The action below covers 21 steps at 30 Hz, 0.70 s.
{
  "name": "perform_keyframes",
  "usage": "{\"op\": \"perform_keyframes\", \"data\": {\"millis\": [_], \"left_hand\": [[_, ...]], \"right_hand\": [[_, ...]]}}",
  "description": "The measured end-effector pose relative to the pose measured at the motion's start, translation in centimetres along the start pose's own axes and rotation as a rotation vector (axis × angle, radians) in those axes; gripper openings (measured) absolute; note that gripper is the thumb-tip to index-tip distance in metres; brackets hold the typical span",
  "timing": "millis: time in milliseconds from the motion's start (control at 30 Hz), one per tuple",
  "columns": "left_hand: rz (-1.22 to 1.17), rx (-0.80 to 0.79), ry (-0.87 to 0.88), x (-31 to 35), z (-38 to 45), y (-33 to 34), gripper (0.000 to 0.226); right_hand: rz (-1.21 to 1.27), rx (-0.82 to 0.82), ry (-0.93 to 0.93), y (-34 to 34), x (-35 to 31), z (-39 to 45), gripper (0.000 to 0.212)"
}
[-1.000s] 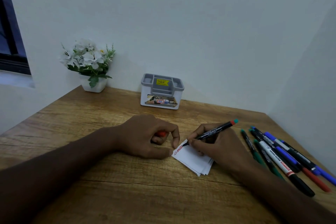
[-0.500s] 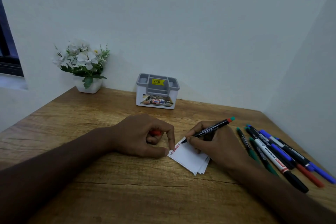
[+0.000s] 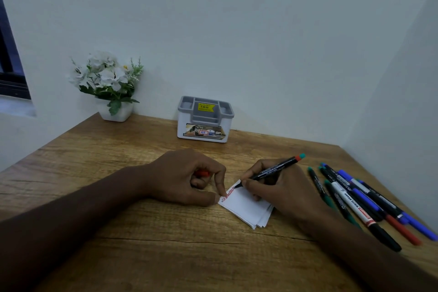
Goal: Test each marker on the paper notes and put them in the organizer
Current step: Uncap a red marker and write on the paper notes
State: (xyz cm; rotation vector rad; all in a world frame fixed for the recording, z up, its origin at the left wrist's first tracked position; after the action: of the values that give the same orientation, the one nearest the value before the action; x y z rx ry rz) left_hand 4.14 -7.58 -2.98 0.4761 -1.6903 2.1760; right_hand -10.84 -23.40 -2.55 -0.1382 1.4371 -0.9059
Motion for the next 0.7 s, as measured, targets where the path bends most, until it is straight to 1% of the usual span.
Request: {"op": "perform_keyframes", "data": {"millis": [67,133,200,267,333,367,433,467,533,600,700], "left_hand": [[0.001,0.003,-0.001,0.0,0.0,0.1,0.013],[0.002,0.005,-0.001,-0.1,0.0,0.1,0.013],[0.008,0.006,0.0,-0.1,0.0,0.1,0.012],[0.015,0.014,0.001,-0.1,0.0,0.2,0.012],[0.019,0.016,0.0,-0.2,0.0,0.2,0.012],[0.021,0.018,0.0,-0.2,0.0,0.2,0.013],[0.031,0.018,-0.001,-0.2,-0.1,0.1,0.013],[0.037,0.018,-0.003,-0.2,-0.1,0.1,0.014],[0.042,0.02,-0.01,-0.3,-0.1,0.1,0.014],[0.038,0.014,-0.014,-0.4,0.0,0.1,0.014],[0.037,0.004,-0.015,-0.3,0.0,0.2,0.015]], "right_hand": [[0.026,0.035,0.015,-0.2,0.1,0.0,0.013],[0.128,0.142,0.058,-0.9,0.5,0.0,0.011],[0.24,0.248,0.131,-1.6,1.1,0.0,0.004],[0.29,0.29,0.163,-1.8,1.4,0.1,0.004],[0.246,0.271,0.129,-1.9,1.0,0.1,0.007],[0.193,0.242,0.09,-1.8,0.7,0.0,0.013],[0.098,0.144,0.029,-1.3,0.0,-0.1,0.023],[0.079,0.095,0.021,-1.0,-0.2,-0.2,0.024],[0.078,0.054,0.03,-0.6,-0.3,-0.3,0.021],[0.097,0.076,0.046,-0.7,-0.3,-0.3,0.013],[0.078,0.09,0.044,-0.7,-0.2,-0.4,0.01]]}}
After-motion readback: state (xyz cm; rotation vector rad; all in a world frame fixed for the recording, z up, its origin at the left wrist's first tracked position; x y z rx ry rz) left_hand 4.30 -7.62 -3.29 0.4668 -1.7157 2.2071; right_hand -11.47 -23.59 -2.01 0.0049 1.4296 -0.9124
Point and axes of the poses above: each hand's wrist, its own z-axis towards the middle knuckle, its own y-axis out of the palm, x = y × z, the point moved 5 cm from there along z, towards the middle knuckle
